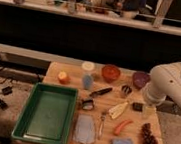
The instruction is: Place eraser in red bowl
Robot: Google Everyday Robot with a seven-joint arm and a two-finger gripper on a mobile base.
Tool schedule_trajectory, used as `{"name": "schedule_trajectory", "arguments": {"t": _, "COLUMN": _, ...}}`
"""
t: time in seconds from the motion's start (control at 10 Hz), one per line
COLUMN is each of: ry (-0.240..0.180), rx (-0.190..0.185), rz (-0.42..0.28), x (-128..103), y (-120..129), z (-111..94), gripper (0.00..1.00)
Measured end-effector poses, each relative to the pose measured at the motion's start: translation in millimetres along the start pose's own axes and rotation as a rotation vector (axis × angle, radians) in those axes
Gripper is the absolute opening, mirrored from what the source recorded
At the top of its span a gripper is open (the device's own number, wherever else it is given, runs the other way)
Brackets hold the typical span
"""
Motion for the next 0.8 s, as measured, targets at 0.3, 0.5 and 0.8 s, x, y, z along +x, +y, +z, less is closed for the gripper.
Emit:
{"name": "schedule_trajectory", "arguments": {"t": 0.3, "ry": -0.001, "rx": 0.058, "rz": -0.012, "x": 7.7, "y": -15.7, "z": 16.0, "gripper": 0.80}}
{"name": "schedule_trajectory", "arguments": {"t": 0.5, "ry": -0.011, "rx": 0.088, "rz": -0.015, "x": 11.7, "y": -26.5, "z": 32.2, "gripper": 0.80}}
{"name": "schedule_trajectory", "arguments": {"t": 0.8, "ry": -0.017, "rx": 0.092, "rz": 0.002, "x": 22.1, "y": -46.3, "z": 65.8, "gripper": 0.80}}
